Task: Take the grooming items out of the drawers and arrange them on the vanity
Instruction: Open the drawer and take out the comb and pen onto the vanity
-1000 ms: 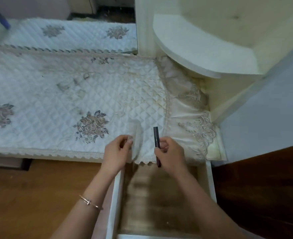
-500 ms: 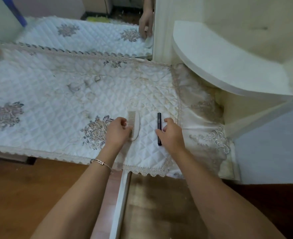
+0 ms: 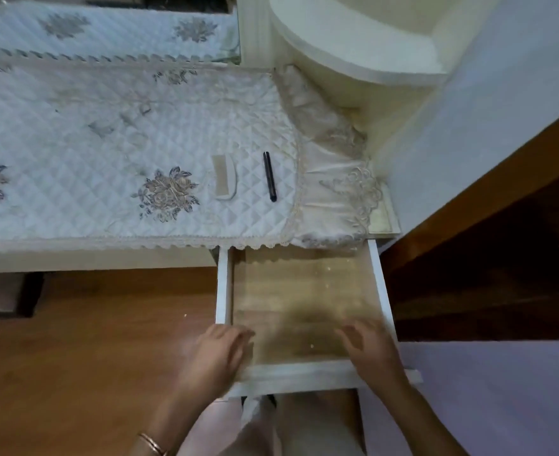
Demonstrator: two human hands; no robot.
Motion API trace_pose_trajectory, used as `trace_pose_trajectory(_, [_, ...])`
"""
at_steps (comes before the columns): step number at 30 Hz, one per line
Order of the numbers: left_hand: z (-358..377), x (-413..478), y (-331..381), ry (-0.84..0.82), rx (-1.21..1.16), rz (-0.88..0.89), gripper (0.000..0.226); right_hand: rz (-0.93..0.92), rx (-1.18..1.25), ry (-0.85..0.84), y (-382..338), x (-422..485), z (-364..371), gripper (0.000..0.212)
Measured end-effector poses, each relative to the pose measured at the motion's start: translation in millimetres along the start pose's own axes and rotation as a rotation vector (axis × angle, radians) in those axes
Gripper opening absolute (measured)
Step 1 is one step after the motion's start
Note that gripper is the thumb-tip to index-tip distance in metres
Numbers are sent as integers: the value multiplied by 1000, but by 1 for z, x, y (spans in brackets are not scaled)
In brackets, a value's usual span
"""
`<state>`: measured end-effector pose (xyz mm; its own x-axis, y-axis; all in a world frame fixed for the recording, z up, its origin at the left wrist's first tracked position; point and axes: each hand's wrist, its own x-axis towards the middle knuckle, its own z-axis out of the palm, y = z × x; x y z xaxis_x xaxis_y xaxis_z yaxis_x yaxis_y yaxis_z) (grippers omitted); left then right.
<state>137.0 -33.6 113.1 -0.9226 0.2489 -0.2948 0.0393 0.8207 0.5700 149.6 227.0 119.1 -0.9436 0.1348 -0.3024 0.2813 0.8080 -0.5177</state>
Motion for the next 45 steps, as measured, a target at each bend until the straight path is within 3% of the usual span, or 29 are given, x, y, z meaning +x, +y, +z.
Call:
trace_pose_trajectory(5, [27, -49, -20, -41, 62, 109, 55, 58, -20, -72, 40, -60, 11, 35])
trace_pose_trajectory(9, [30, -58, -15, -2, 52, 69, 59, -4, -56, -25, 49, -72, 16, 28])
trace_pose_trajectory(17, [37, -53, -22, 17, 84, 21, 44, -2, -109, 63, 37, -64, 14, 31])
trace_pose_trajectory(22, [28, -24, -25, 57, 99, 44, 22, -56, -186, 96, 36, -31, 12, 16])
trace_pose_trajectory(28, [10, 37, -23, 212, 195, 82, 27, -129, -227, 150, 21, 36, 1, 35])
trace_pose_trajectory(32, [-10, 82, -10, 335, 291, 1, 72, -110, -327, 174, 1, 88, -8, 40])
trace_pose_trajectory(35, [-24, 112, -5, 371, 326, -5, 84, -135, -412, 203, -13, 120, -17, 64])
trace_pose_trajectory(39, [-31, 135, -7, 373, 315, -22, 73, -187, -470, 253, -19, 148, -24, 81])
trace_pose_trajectory(45, [-35, 149, 10, 456, 230, -161, 63, -234, -475, 323, -16, 171, -23, 68])
